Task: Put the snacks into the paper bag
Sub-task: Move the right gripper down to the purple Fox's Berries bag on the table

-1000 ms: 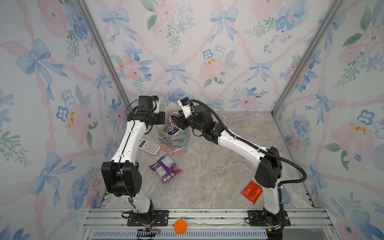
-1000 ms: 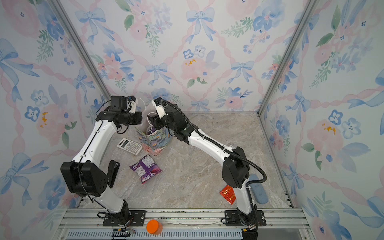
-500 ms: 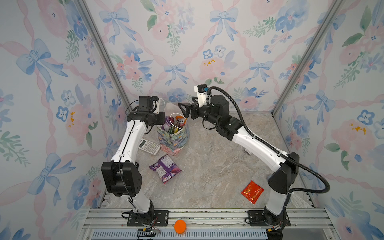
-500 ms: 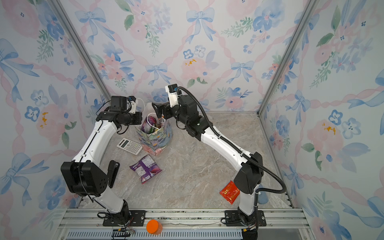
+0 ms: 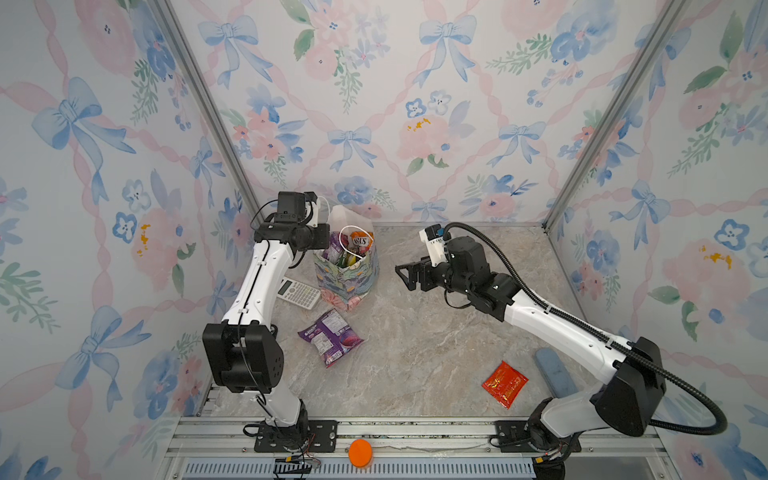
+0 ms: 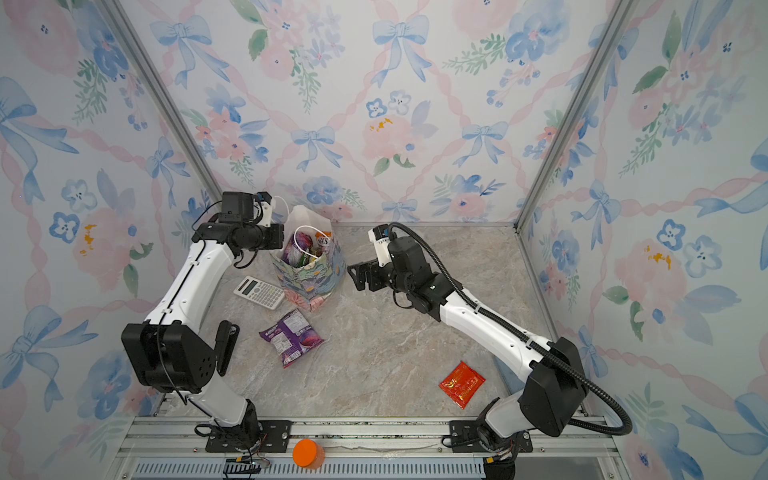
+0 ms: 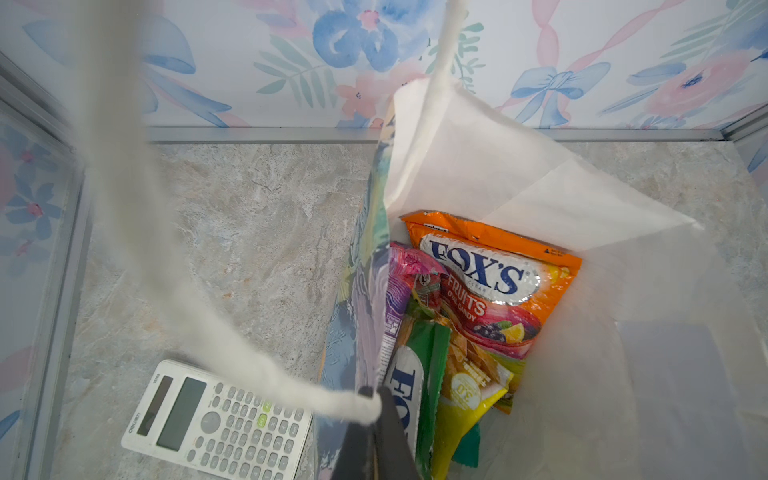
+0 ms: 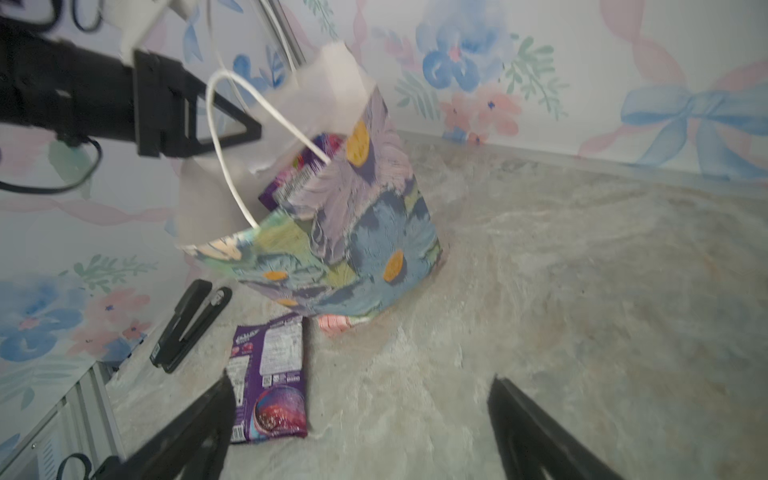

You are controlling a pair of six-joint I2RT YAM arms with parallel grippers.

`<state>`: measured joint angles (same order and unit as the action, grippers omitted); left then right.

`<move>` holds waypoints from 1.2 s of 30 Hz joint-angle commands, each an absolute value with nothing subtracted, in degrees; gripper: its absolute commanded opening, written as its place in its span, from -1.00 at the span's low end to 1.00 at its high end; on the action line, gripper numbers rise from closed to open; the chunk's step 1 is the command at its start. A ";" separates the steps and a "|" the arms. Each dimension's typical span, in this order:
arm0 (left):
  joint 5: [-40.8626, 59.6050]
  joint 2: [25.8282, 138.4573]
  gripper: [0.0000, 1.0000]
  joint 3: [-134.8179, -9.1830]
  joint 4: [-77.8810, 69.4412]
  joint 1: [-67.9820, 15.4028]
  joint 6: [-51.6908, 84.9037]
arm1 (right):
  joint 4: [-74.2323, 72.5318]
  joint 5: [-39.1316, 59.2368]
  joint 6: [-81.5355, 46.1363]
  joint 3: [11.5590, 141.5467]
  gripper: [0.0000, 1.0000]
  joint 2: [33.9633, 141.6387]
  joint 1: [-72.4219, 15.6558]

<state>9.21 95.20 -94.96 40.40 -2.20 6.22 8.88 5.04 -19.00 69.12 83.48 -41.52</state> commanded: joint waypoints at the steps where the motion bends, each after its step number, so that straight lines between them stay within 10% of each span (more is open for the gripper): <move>1: 9.18 95.40 -1.00 -94.06 41.47 -1.93 6.50 | 11.63 6.60 -22.12 62.96 0.94 81.34 -42.69; 21: 9.71 95.45 -1.00 -94.10 41.47 -2.05 6.59 | 12.36 14.89 -20.79 72.84 0.32 106.26 -52.59; 36: 9.83 95.22 -1.00 -94.02 41.43 -2.07 6.55 | 14.15 14.24 -20.24 84.61 0.26 118.64 -57.80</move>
